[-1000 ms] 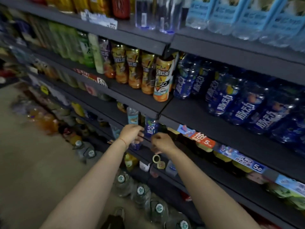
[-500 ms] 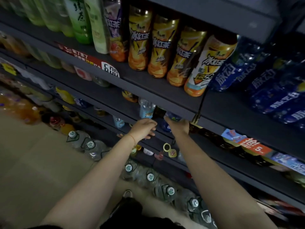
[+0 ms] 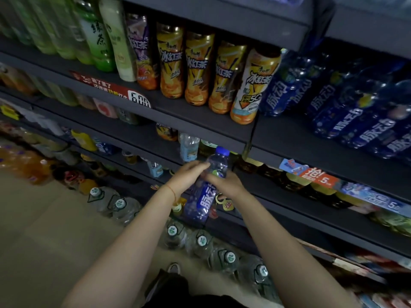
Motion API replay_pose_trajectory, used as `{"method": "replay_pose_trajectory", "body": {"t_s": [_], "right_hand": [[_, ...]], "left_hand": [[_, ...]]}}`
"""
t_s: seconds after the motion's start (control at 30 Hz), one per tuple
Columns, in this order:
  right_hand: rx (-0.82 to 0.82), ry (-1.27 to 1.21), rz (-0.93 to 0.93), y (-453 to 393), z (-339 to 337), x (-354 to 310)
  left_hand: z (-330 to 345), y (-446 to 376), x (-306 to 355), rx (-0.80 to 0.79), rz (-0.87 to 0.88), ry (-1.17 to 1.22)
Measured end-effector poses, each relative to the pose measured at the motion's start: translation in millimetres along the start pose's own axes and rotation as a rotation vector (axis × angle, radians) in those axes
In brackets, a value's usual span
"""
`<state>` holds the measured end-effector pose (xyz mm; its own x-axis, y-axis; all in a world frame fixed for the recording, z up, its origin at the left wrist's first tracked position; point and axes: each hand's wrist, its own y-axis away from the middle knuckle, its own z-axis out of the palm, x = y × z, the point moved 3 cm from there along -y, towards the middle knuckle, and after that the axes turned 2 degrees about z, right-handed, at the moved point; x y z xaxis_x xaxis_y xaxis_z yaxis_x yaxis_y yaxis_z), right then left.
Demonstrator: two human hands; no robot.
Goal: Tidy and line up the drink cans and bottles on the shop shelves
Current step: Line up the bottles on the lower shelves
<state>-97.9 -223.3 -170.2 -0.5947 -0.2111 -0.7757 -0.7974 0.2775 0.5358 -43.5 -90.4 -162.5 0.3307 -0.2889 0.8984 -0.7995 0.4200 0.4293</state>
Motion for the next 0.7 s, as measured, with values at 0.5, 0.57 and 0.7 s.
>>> {"method": "replay_pose_trajectory", "body": {"t_s": [0.5,0.57,0.7], "right_hand": [[-0.035,-0.133,-0.602,145.8,-153.8,-35.9],[0.053,-0.205,-0.664,156.9,-184.7,-37.0],[0.236,-0.331,-0.707,167.8,-234.2,-29.6]], "left_hand": [[125.1,113.4,116.7,0.155,0.464,0.090],[145.7,111.8,128.4,0.093,0.534,0.055],[173.8,99.2,144.0,0.057,0.620,-0.095]]}}
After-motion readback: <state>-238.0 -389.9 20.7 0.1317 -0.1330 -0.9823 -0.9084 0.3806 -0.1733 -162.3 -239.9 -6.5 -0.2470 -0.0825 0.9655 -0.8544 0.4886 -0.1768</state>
